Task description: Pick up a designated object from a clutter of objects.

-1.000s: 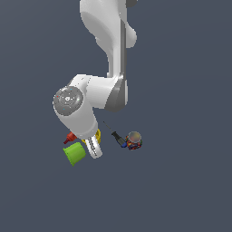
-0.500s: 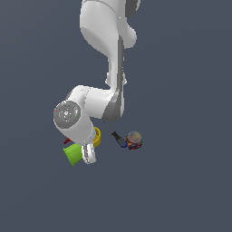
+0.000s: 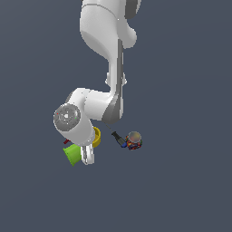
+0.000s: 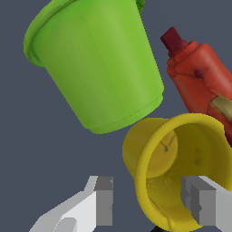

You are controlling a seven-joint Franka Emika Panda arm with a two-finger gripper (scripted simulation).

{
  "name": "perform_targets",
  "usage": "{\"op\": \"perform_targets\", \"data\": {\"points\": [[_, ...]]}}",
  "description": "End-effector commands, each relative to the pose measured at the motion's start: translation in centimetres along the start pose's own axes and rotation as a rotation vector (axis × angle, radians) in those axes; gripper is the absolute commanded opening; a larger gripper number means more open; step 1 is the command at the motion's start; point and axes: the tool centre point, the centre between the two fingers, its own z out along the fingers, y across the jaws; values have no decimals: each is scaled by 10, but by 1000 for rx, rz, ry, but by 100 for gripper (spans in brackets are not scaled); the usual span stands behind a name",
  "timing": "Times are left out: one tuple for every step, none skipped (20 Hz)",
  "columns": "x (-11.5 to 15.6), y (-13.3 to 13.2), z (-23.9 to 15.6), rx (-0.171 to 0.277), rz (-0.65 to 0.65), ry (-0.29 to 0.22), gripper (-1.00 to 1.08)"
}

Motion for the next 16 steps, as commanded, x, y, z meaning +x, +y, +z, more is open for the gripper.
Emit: {"op": "perform_targets", "data": {"points": [[0,0,4,-1,1,0,28],[0,0,8,-1,1,0,28],[0,0,12,-1,2,0,28],[0,0,16,-1,3,0,28],[0,0,20,-1,3,0,28],[0,0,23,-1,4,0,28],[0,0,26,-1,4,0,28],[0,1,28,-1,5,0,28],[0,1,29,-1,5,0,28],[0,1,29,-1,5,0,28],[0,1,29,-1,5,0,-100],[0,1,29,-1,5,0,-100],[0,1,29,-1,5,0,-100],[0,1,29,-1,5,0,-100],[0,1,29,-1,5,0,-100],[0,1,29,-1,5,0,-100]]}}
